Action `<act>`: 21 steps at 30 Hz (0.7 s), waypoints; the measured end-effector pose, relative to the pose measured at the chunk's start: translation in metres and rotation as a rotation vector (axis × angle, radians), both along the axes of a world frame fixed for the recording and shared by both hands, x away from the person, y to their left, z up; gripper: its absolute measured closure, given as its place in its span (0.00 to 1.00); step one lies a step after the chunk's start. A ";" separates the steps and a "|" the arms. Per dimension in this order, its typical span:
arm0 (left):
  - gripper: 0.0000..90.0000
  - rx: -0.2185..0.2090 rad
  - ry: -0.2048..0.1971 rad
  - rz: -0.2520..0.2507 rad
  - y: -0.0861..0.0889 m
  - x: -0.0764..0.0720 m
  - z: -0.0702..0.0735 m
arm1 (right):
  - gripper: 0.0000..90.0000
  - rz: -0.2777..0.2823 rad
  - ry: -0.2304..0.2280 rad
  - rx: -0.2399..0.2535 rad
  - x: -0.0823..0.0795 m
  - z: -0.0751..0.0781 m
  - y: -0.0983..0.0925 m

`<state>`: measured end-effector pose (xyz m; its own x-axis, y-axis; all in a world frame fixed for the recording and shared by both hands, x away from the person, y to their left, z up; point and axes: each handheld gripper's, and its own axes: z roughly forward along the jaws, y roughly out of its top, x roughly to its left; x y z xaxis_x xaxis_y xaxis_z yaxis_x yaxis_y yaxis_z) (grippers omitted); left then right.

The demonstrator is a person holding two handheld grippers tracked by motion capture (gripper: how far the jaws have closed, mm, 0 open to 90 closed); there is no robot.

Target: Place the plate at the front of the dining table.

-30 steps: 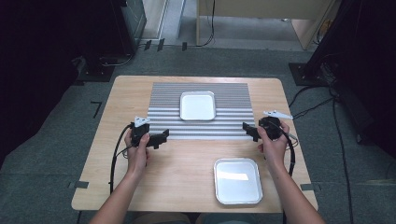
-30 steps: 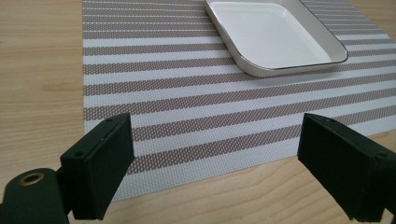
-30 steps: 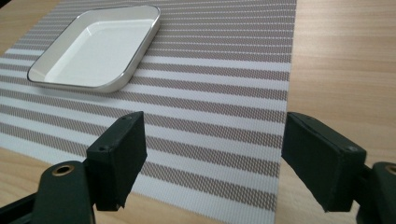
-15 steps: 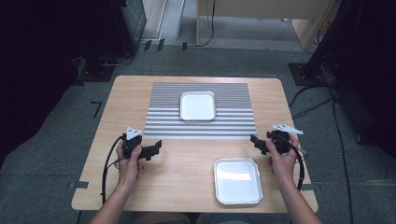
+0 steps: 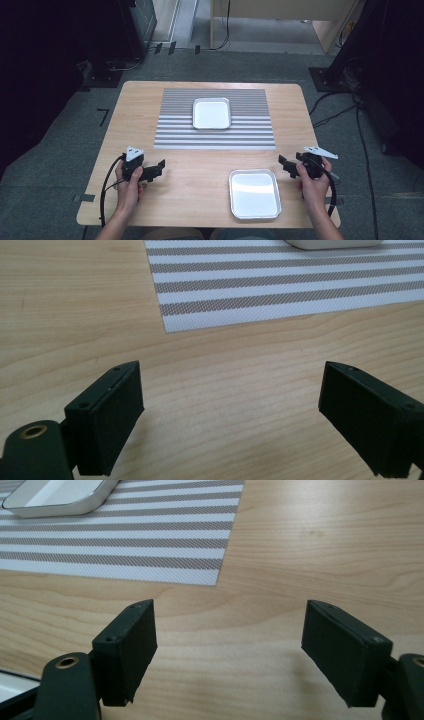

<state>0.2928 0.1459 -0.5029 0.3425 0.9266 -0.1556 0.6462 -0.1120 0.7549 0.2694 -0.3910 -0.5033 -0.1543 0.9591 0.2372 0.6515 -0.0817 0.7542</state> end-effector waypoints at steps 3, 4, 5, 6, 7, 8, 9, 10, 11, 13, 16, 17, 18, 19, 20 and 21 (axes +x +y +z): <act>0.12 0.003 0.004 0.004 0.005 -0.005 -0.002 | 0.25 -0.007 0.004 -0.008 -0.008 -0.001 -0.006; 0.12 0.003 0.006 0.008 0.009 -0.007 -0.004 | 0.25 -0.008 0.004 -0.010 -0.011 -0.002 -0.007; 0.12 0.003 0.006 0.008 0.009 -0.007 -0.004 | 0.25 -0.008 0.004 -0.010 -0.011 -0.002 -0.007; 0.12 0.002 0.008 0.009 0.011 -0.009 -0.005 | 0.24 -0.008 0.006 -0.014 -0.013 -0.003 -0.009; 0.12 0.011 0.007 0.011 0.013 -0.011 -0.006 | 0.24 -0.012 0.006 -0.015 -0.016 -0.004 -0.011; 0.12 0.015 0.007 0.011 0.015 -0.012 -0.006 | 0.24 -0.016 0.008 -0.013 -0.019 -0.005 -0.013; 0.12 0.020 0.011 0.013 0.018 -0.015 -0.008 | 0.24 -0.020 0.009 -0.012 -0.024 -0.007 -0.016; 0.12 0.020 0.011 0.013 0.018 -0.015 -0.008 | 0.24 -0.020 0.009 -0.012 -0.024 -0.007 -0.016; 0.12 0.023 0.011 0.016 0.021 -0.016 -0.008 | 0.24 -0.023 0.012 -0.013 -0.026 -0.008 -0.018; 0.12 0.024 0.012 0.021 0.024 -0.018 -0.008 | 0.24 -0.027 0.015 -0.018 -0.031 -0.011 -0.021; 0.12 0.042 0.008 0.023 0.030 -0.022 -0.008 | 0.24 -0.033 0.019 -0.027 -0.038 -0.014 -0.025; 0.12 0.048 0.009 0.023 0.032 -0.024 -0.008 | 0.24 -0.035 0.020 -0.029 -0.040 -0.014 -0.026; 0.12 0.054 0.008 0.025 0.033 -0.025 -0.008 | 0.24 -0.037 0.020 -0.032 -0.042 -0.015 -0.027; 0.12 0.058 0.007 0.027 0.035 -0.027 -0.009 | 0.25 -0.048 0.014 -0.038 -0.047 -0.016 -0.030; 0.12 0.058 0.008 0.031 0.038 -0.028 -0.009 | 0.25 -0.048 0.014 -0.038 -0.047 -0.016 -0.030; 0.12 0.058 0.008 0.035 0.040 -0.030 -0.009 | 0.25 -0.052 0.013 -0.039 -0.049 -0.015 -0.031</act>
<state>0.2633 0.1858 -0.5116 0.3085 0.9455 -0.1039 0.6568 -0.1328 0.7423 0.2205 -0.4224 -0.5187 -0.1011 0.9743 0.2014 0.6566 -0.0867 0.7492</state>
